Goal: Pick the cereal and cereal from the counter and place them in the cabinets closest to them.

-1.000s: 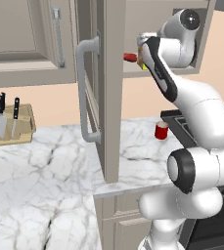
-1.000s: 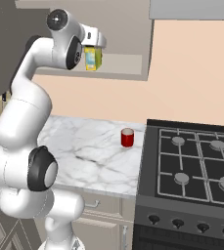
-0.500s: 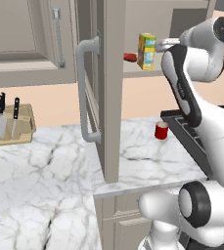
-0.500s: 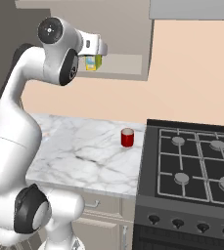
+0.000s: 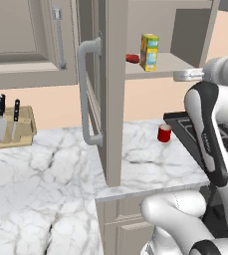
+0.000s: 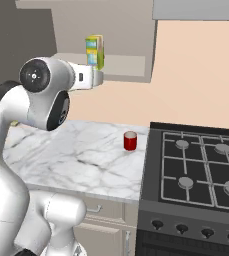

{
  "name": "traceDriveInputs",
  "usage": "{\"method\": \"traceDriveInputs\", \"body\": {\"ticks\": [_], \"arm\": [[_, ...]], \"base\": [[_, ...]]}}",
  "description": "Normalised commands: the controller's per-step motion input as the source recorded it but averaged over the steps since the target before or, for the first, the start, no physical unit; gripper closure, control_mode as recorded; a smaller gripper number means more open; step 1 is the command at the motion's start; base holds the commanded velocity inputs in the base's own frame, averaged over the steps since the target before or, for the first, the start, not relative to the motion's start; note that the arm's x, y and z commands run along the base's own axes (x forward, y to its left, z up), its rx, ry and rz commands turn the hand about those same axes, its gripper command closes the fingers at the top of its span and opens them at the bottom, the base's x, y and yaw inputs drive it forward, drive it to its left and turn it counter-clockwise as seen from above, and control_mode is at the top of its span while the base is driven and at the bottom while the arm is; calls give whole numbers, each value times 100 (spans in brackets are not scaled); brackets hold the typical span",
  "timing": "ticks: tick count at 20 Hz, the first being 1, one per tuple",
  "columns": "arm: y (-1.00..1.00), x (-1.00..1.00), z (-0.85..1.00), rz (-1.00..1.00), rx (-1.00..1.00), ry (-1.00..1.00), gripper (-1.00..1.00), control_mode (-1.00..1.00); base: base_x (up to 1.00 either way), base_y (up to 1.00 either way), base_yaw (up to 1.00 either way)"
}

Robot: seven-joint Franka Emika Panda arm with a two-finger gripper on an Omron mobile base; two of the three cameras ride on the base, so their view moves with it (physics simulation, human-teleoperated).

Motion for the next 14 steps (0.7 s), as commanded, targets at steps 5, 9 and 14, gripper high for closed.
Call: {"method": "traceDriveInputs", "body": {"ticks": [5, 9, 14], "arm": [[-9, -83, -90, 2, -16, 1, -100, -100], [-9, -44, -100, 0, -22, 15, -100, -100], [-32, -14, -64, -1, -10, 27, -100, -100]], "base": [[0, 0, 0], [0, 0, 0], [0, 0, 0]]}}
